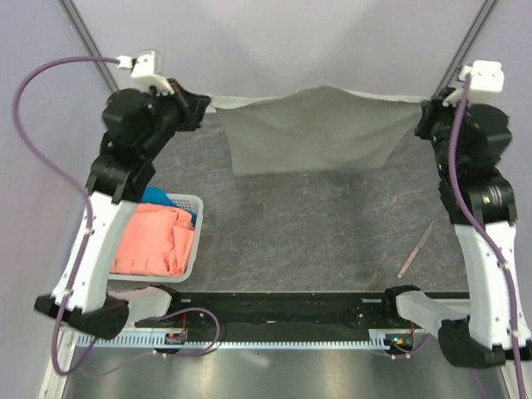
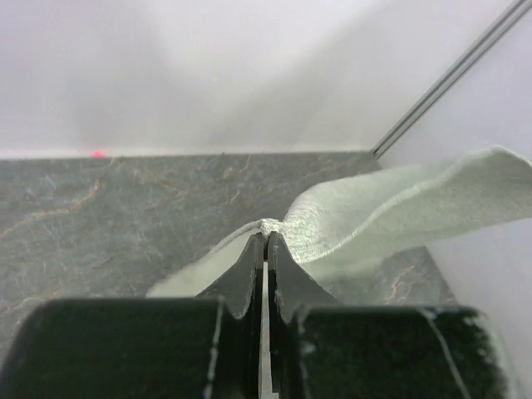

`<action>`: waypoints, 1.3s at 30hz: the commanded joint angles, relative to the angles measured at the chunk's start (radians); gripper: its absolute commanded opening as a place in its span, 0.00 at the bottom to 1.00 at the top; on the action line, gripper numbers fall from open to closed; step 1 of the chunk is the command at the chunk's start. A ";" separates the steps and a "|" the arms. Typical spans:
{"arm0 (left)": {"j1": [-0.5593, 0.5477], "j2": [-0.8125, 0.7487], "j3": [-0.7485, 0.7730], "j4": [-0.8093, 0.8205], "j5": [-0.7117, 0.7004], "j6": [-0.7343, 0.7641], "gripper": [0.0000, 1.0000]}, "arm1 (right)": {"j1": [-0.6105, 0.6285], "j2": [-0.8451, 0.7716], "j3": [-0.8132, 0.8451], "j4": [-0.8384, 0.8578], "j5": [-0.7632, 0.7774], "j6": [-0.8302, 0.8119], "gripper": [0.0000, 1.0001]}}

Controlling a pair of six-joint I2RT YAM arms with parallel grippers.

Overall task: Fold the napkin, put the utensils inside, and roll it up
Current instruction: Flatten the napkin out

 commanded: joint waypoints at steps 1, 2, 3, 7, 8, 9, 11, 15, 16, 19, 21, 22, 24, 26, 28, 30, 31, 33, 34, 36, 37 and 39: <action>0.001 -0.167 -0.051 0.054 -0.022 0.009 0.02 | 0.000 -0.127 -0.009 0.045 0.009 -0.046 0.00; 0.002 -0.187 -0.054 0.039 -0.019 0.007 0.02 | -0.001 -0.156 -0.008 0.039 0.000 -0.047 0.00; 0.002 -0.206 -0.053 0.028 -0.017 0.006 0.02 | -0.001 -0.171 0.004 0.033 -0.006 -0.047 0.00; 0.001 -0.290 -0.032 0.001 -0.086 0.012 0.02 | -0.001 -0.191 0.078 -0.032 -0.019 -0.043 0.00; 0.002 -0.311 -0.015 -0.002 -0.098 0.015 0.02 | -0.001 -0.185 0.098 -0.043 -0.020 -0.040 0.00; 0.001 -0.316 -0.004 -0.004 -0.106 0.017 0.02 | -0.001 -0.176 0.132 -0.055 -0.022 -0.041 0.00; 0.001 -0.315 0.025 -0.004 -0.106 0.021 0.02 | -0.001 -0.150 0.153 -0.066 -0.014 -0.034 0.00; 0.001 -0.237 0.041 -0.005 -0.134 0.040 0.02 | 0.000 -0.060 0.176 -0.061 0.016 -0.024 0.00; 0.001 -0.212 0.039 -0.005 -0.149 0.046 0.02 | -0.001 -0.008 0.172 -0.050 0.021 -0.023 0.00; 0.010 -0.076 0.038 -0.013 -0.200 0.072 0.02 | 0.000 0.110 0.120 0.008 0.059 -0.035 0.00; 0.091 0.012 0.044 -0.016 -0.162 0.054 0.02 | -0.001 0.184 0.094 0.035 0.078 -0.041 0.00; 0.126 0.102 0.048 -0.021 -0.080 0.034 0.02 | -0.003 0.263 0.091 0.057 0.083 -0.046 0.00; 0.193 0.253 0.068 -0.022 -0.007 0.011 0.02 | -0.001 0.389 0.090 0.100 0.083 -0.046 0.00; 0.211 0.355 0.123 -0.022 0.027 0.018 0.02 | -0.004 0.482 0.106 0.134 0.070 -0.044 0.00; 0.219 0.520 0.200 -0.028 0.070 0.018 0.02 | -0.014 0.630 0.139 0.167 0.067 -0.034 0.00; 0.229 0.634 0.263 -0.041 0.081 0.007 0.02 | -0.020 0.792 0.222 0.181 0.061 -0.017 0.00; 0.236 0.743 0.336 -0.053 0.090 0.004 0.17 | -0.030 0.848 0.262 0.178 0.049 -0.014 0.00; 0.251 0.831 0.428 -0.099 0.134 -0.002 0.44 | -0.041 0.990 0.392 0.157 -0.055 -0.001 0.34; 0.253 0.869 0.511 -0.111 0.148 -0.002 0.67 | -0.050 1.029 0.435 0.145 -0.106 0.002 0.49; 0.251 0.918 0.554 -0.125 0.180 0.001 0.82 | -0.050 1.095 0.538 0.105 -0.222 0.003 0.71; 0.249 0.922 0.573 -0.125 0.187 0.003 0.85 | -0.049 1.097 0.546 0.102 -0.247 0.009 0.76; 0.248 0.902 0.568 -0.124 0.196 0.015 0.89 | -0.050 1.059 0.516 0.108 -0.273 0.026 0.79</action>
